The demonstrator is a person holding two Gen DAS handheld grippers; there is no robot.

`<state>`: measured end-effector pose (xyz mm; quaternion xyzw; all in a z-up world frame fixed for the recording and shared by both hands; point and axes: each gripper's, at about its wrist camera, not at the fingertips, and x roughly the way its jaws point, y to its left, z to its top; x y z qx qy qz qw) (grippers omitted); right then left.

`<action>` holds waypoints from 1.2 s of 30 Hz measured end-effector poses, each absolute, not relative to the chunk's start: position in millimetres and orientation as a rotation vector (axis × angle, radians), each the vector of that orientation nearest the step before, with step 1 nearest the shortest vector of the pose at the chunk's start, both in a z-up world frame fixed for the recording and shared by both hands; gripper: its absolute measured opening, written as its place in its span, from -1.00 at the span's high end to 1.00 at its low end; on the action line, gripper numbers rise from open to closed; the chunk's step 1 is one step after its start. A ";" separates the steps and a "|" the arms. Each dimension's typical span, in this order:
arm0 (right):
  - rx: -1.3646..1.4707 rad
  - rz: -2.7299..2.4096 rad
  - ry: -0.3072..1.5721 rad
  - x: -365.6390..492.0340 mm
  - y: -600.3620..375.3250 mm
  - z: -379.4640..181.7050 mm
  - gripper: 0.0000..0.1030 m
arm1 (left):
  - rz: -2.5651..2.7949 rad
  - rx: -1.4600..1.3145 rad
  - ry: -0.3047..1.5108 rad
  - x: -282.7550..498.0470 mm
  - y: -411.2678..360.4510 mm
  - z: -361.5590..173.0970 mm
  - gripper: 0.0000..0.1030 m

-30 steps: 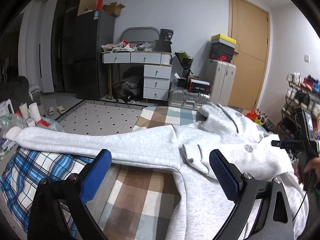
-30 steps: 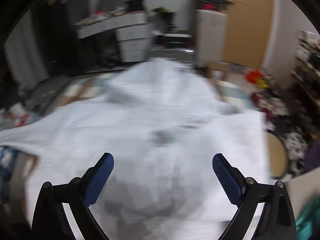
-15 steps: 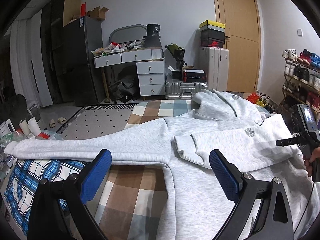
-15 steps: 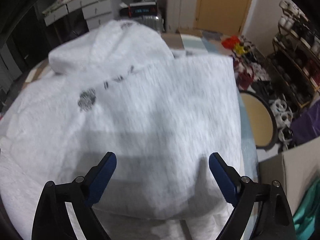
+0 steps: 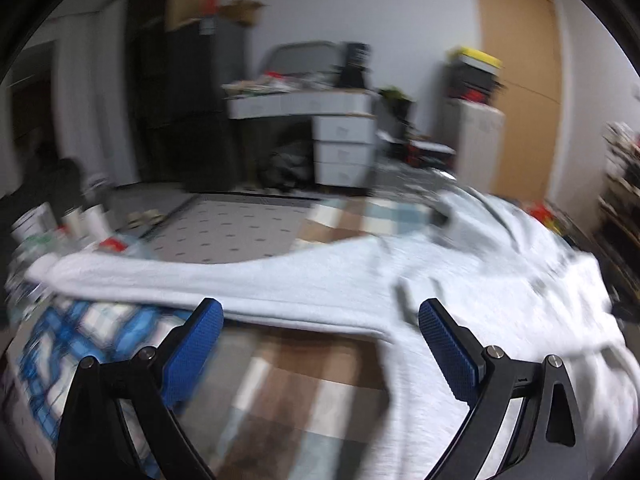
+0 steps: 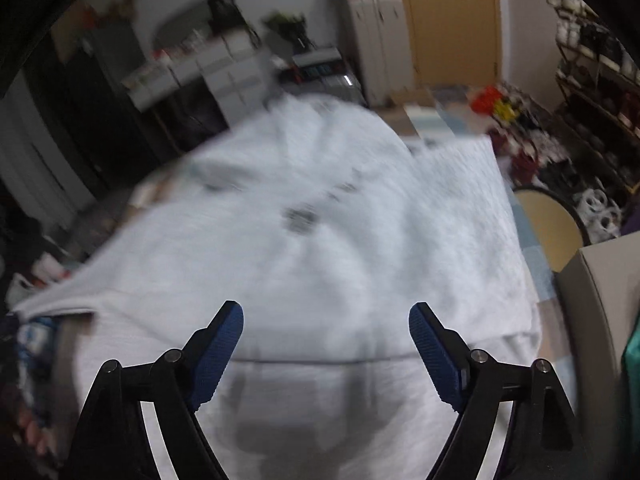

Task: Fold large clothes
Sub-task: 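Grasp the other sleeve cuff with the left tool and lift it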

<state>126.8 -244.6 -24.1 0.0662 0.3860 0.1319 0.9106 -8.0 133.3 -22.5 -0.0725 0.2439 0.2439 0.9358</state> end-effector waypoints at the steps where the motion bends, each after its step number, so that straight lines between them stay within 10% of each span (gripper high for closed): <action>1: 0.139 0.286 0.753 105.0 -231.9 -14.0 -0.73 | 0.507 -0.178 0.491 -13.5 139.6 -19.8 -0.87; 8: 0.186 0.359 0.453 -12.2 -195.5 2.4 -1.00 | 0.481 -0.305 0.520 -56.9 204.3 0.6 -0.87; 26: 0.205 0.453 0.584 -17.6 -193.0 -30.1 -1.00 | 0.539 -1.005 0.594 -103.3 391.3 -49.5 -0.86; 31: 0.240 0.441 0.599 -12.2 -200.2 -31.8 -1.00 | 0.560 -0.997 0.638 -83.4 395.8 -55.6 -0.03; 33: 0.243 0.438 0.613 -10.0 -202.0 -32.6 -1.00 | 0.574 -0.965 0.680 -75.9 397.9 -57.2 0.72; 36: 0.244 0.430 0.620 -8.5 -203.2 -33.3 -1.00 | 0.590 -0.953 0.657 -78.6 401.4 -51.6 0.84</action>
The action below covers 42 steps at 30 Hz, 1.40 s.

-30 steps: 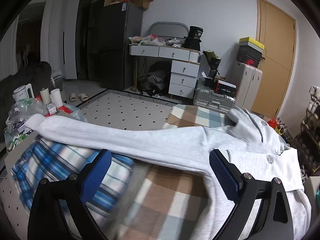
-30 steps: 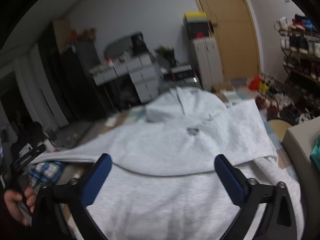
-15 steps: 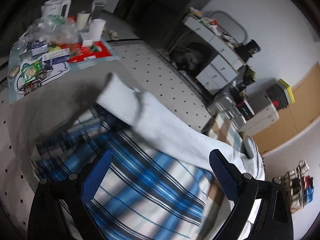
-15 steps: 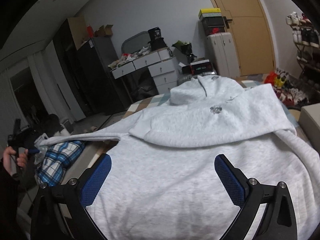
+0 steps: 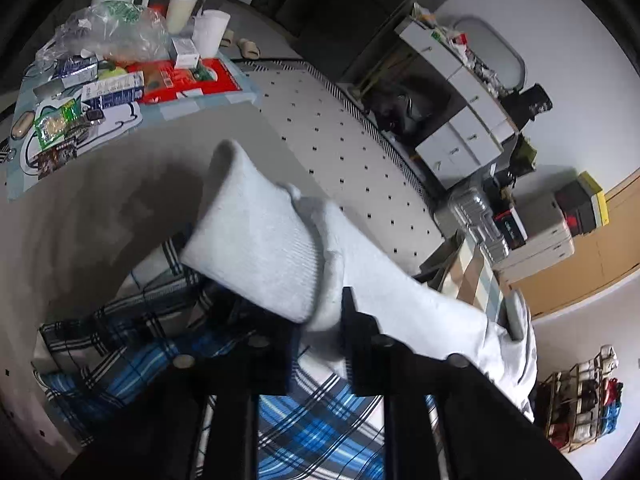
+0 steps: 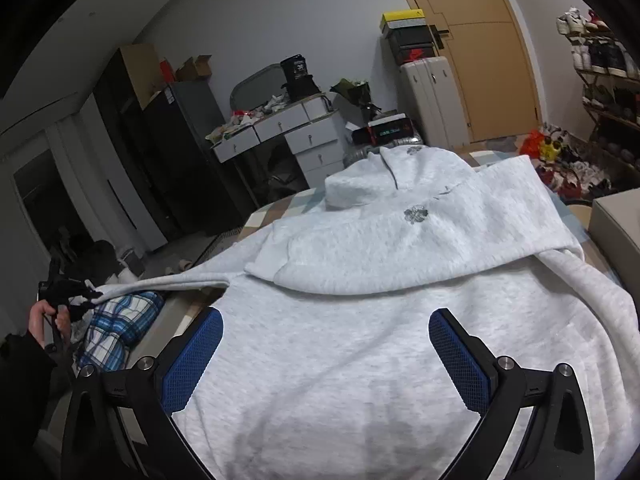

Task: Fold large clothes
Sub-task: 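Grasp the other sleeve cuff with the left tool and lift it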

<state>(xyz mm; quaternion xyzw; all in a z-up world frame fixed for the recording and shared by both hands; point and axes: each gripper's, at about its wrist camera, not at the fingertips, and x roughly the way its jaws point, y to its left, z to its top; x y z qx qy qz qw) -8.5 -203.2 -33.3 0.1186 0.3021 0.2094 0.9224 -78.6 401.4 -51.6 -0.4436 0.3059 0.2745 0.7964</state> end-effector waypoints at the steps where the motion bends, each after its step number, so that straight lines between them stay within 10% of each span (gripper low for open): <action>1: 0.246 0.430 0.621 -8.3 -203.7 -33.5 -1.00 | 0.593 -0.949 0.647 -78.3 401.1 -47.9 0.85; 12: 0.257 0.405 0.639 -5.3 -205.9 -35.7 -1.00 | 0.478 -0.575 0.502 -34.4 324.1 75.2 0.87; 22: 0.293 0.128 0.707 6.0 -247.1 -44.2 -1.00 | -0.015 -0.173 0.448 68.6 69.5 186.4 0.87; 42: 0.564 -0.326 0.634 -16.8 -402.9 -48.4 -1.00 | -0.494 -0.220 0.968 239.9 -236.1 -63.6 0.87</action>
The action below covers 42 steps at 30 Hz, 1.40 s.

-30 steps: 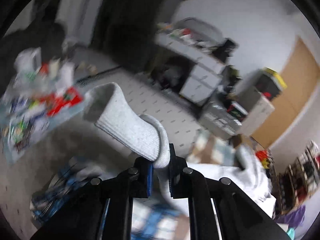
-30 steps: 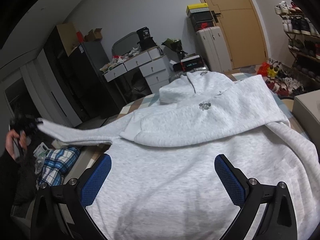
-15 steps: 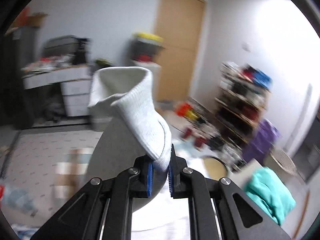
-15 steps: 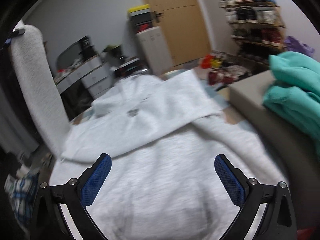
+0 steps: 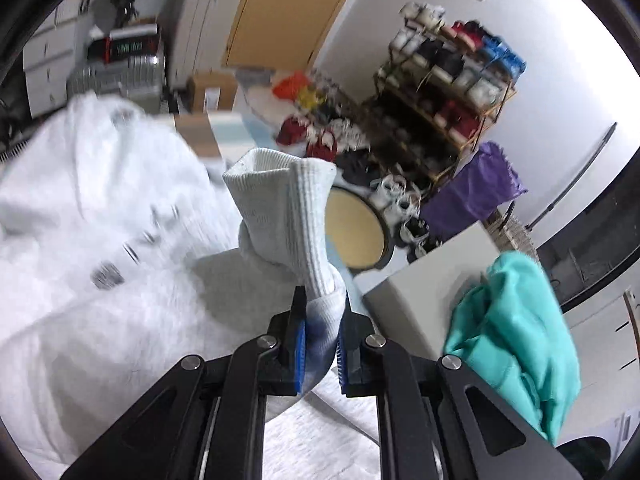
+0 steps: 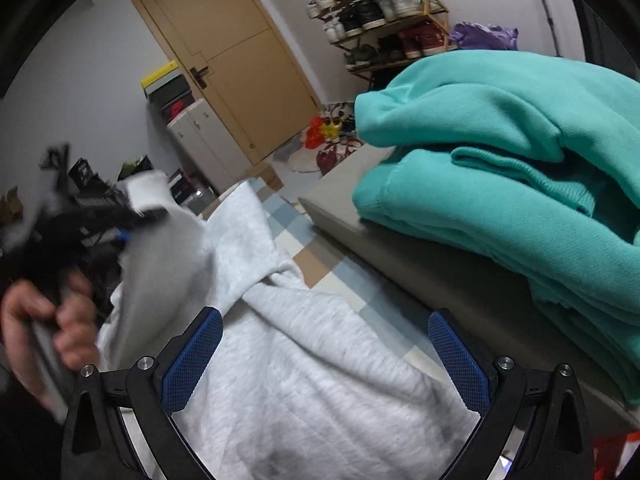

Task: Fold large clothes
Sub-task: 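Grasp the other sleeve cuff with the left tool and lift it, then lay the held sleeve across the hoodie front with the left tool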

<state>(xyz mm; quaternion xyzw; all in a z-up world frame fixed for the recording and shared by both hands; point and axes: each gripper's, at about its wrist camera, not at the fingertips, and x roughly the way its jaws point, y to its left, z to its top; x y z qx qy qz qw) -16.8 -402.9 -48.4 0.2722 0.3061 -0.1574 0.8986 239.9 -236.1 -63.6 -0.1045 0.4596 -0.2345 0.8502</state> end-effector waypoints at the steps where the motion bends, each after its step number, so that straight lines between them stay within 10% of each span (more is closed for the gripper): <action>1: 0.551 -0.327 0.630 -16.3 -399.9 -47.2 -1.00 | -0.509 -0.202 0.989 239.0 -244.9 -75.2 0.87; 4: 0.534 -0.304 0.632 -14.6 -393.3 -45.2 -1.00 | -0.591 -0.212 1.076 239.8 -248.1 -71.8 0.65; 6: 0.532 -0.288 0.637 -12.9 -390.8 -45.4 -1.00 | -0.708 -0.279 1.151 239.7 -240.6 -58.4 0.02; 11: 0.558 -0.277 0.640 -12.1 -391.6 -48.0 -1.00 | -0.930 -0.290 1.213 206.4 -211.4 -35.8 -0.28; 24: 0.584 -0.148 0.699 -0.3 -366.6 -56.6 -1.00 | -0.135 -0.070 1.127 244.3 7.0 -11.1 -0.28; 35: 0.529 -0.065 0.752 16.3 -350.6 -63.6 -1.00 | -0.290 0.684 1.169 257.1 -57.8 -31.8 -0.29; 42: 0.517 0.017 0.764 22.0 -342.3 -66.6 -1.00 | -0.429 0.646 1.306 260.5 -58.4 -58.1 -0.28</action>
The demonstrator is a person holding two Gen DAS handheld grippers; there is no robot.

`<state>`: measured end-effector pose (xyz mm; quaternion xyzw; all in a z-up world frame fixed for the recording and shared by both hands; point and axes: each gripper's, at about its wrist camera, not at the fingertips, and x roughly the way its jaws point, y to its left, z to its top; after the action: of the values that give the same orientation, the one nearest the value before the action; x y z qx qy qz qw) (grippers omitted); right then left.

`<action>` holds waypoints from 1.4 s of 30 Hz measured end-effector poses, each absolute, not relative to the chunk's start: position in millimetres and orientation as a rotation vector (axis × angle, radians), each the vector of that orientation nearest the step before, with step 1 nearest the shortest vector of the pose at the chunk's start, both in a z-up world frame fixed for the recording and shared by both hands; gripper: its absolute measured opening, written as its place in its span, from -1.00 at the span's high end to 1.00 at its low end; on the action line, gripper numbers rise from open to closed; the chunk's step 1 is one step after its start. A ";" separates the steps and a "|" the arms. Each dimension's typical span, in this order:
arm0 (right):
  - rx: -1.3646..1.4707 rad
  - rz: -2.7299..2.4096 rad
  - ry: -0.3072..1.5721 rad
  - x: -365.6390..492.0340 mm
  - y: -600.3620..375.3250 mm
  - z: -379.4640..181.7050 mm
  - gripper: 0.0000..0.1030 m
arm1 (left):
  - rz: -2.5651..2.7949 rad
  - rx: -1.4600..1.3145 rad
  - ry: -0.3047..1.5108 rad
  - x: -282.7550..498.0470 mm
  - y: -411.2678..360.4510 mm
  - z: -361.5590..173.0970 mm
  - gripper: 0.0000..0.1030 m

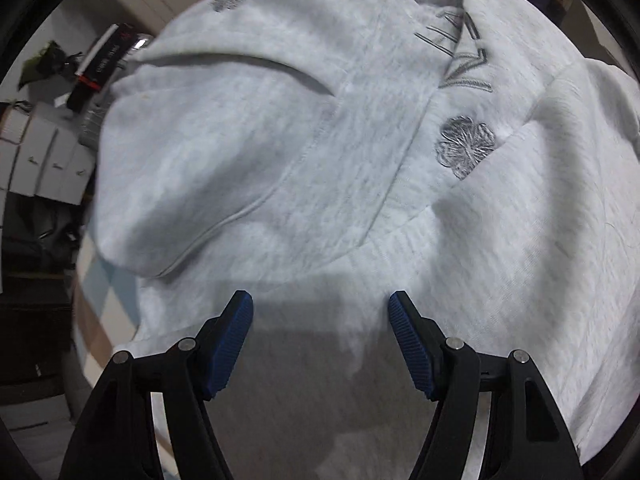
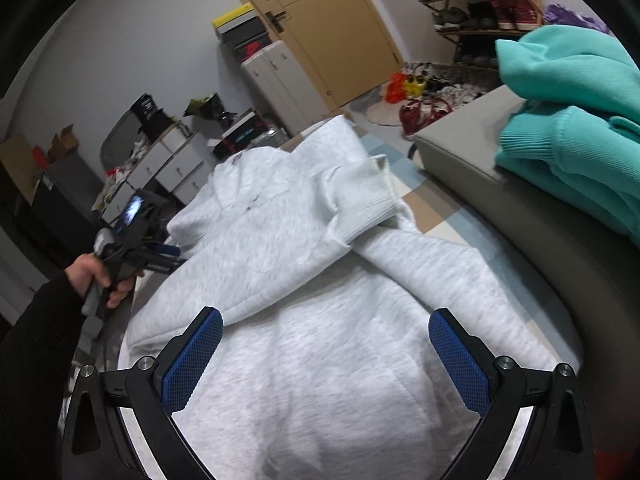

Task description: Fold large clothes

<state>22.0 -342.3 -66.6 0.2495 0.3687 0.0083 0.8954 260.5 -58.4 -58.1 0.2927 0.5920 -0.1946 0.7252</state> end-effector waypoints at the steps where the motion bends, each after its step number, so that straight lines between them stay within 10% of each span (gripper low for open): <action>1: 0.513 0.025 0.771 23.1 -340.2 -67.3 -1.00 | -0.471 0.631 1.313 256.8 -58.4 -60.4 -0.28; 7: 0.513 0.063 0.803 28.7 -330.4 -70.6 -1.00 | -0.551 0.589 1.298 246.2 -49.6 -61.6 -0.15; 9: 0.511 0.069 0.800 28.5 -328.6 -69.5 -1.00 | -0.605 0.570 1.293 239.3 -49.9 -60.9 0.45; 14: 0.523 0.074 0.800 27.6 -331.0 -70.1 -1.00 | -0.616 0.623 1.221 211.0 -61.8 -62.0 0.85; 33: 0.585 0.076 0.786 22.6 -340.4 -69.4 -1.00 | -0.456 0.625 1.105 199.7 -89.1 -40.6 0.99; 35: 0.584 0.081 0.785 22.5 -339.0 -68.8 -1.00 | -0.527 0.622 1.119 185.9 -97.6 -42.1 0.84; 38: 0.582 0.089 0.787 23.2 -336.3 -68.0 -1.00 | -0.494 0.681 1.147 182.7 -109.2 -56.7 -0.34; 42: 0.566 0.092 0.790 22.9 -333.6 -68.0 -1.00 | -0.481 0.729 1.113 177.8 -128.8 -70.7 -0.48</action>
<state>22.9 -333.6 -68.0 0.2717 0.3793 0.0444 0.8834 177.8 -128.8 -70.7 0.3348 0.5113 -0.2209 0.7601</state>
